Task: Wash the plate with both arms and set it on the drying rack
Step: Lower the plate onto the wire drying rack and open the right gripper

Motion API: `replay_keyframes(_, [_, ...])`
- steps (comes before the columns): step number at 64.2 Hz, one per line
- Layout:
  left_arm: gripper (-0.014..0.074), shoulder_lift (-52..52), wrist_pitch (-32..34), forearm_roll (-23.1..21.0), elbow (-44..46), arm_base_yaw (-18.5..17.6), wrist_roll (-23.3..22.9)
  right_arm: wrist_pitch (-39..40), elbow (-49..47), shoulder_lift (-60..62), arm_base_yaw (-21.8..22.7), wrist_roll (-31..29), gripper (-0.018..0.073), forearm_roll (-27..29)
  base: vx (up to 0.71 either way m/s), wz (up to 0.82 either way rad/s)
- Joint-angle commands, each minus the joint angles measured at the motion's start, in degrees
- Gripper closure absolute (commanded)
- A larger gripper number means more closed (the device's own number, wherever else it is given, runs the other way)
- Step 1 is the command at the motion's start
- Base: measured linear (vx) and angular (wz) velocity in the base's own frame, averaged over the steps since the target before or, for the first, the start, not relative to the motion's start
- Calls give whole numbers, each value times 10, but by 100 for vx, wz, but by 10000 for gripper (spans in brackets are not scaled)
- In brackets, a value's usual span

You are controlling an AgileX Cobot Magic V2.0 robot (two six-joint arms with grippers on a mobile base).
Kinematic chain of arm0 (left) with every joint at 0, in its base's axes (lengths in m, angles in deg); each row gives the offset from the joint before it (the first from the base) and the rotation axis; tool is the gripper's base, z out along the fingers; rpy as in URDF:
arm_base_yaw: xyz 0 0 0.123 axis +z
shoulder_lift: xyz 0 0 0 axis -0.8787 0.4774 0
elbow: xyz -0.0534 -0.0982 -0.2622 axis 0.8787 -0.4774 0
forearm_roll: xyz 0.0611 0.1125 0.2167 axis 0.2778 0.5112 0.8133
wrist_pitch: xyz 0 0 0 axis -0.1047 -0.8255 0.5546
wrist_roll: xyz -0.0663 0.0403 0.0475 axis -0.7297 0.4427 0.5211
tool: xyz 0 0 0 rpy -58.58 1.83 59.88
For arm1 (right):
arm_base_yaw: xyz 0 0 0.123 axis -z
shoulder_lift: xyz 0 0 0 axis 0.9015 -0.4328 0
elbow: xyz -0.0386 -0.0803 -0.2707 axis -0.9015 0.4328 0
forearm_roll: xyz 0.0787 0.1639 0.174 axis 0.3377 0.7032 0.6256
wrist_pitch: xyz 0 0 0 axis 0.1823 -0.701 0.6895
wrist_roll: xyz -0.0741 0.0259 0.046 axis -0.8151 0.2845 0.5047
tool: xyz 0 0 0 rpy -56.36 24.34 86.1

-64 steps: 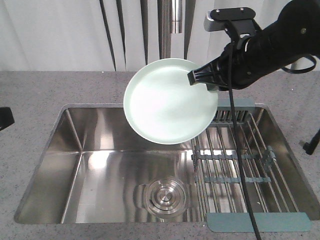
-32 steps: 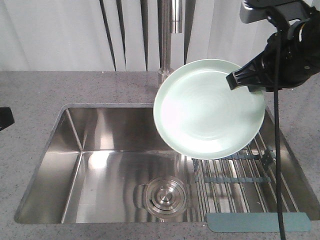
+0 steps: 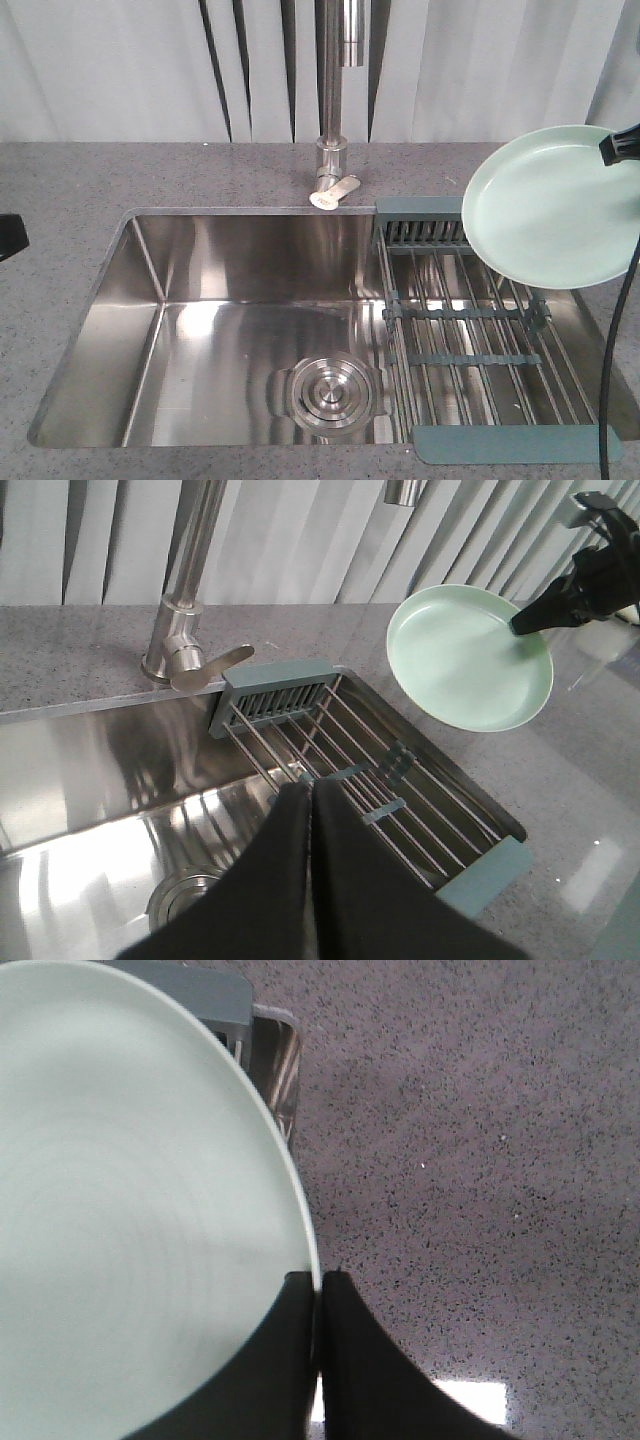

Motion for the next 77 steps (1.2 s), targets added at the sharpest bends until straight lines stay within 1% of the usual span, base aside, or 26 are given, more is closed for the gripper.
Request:
replay_keyframes(1, [603,-3,87,3,13,0,-5,34,-18,-7,8,-18,563,5,0,0])
replay_keyframes(23, [603,-3,87,3,13,0,-5,38,-18,-116,5,-25,563,17,0,0])
replay_keyframes(36, [603,-3,87,3,13,0,-5,39,-18,-147,5,-29,562,23,0,0])
replay_keyframes(46, [603,-3,87,3,13,0,-5,41,-18,-161,5,-44,557,42,0,0])
replay_keyframes(54, [603,-3,87,3,13,0,-5,40,-18,-168,5,-52,554,68,0,0])
replay_keyframes(59, [603,-3,87,3,13,0,-5,44,-18,-168,5,-59,552,73,0,0])
replay_keyframes(69, [603,-3,87,3,13,0,-5,42,-18,-170,5,-65,521,75,0,0])
replay_keyframes(77, [602,-3,87,3,13,0,-5,34,-18,-178,5,-78,463,98,0,0])
